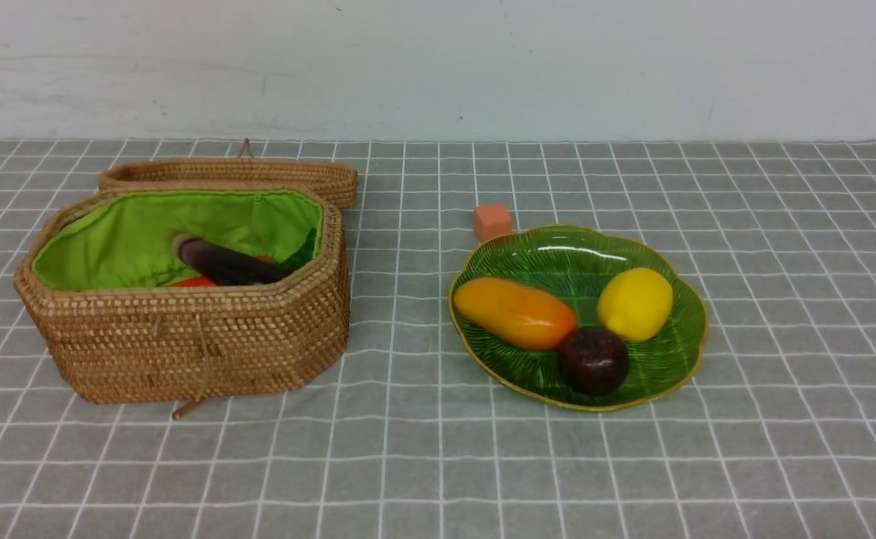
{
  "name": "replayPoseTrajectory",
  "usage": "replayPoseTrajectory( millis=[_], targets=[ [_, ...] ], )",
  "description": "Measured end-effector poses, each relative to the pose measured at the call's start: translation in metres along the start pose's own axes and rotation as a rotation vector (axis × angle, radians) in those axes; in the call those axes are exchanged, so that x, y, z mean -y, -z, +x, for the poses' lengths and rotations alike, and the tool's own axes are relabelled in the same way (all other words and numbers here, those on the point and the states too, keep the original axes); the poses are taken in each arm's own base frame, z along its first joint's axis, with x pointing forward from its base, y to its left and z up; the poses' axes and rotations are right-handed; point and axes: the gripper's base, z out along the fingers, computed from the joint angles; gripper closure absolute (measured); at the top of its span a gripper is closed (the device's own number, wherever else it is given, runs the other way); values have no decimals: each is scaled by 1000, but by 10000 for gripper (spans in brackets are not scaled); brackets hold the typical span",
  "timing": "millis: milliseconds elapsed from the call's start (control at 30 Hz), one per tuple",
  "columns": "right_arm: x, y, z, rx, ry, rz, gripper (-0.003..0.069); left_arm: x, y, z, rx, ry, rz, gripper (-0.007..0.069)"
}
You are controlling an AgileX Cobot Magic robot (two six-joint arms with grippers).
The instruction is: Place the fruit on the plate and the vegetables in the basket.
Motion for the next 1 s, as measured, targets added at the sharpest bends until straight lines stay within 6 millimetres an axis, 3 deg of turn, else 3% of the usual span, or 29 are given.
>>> replayPoseTrajectory(
  millis=[1000],
  targets=[
    [0,0,0,0,0,0,418,0,0,0,1,0,0,599]
  ],
)
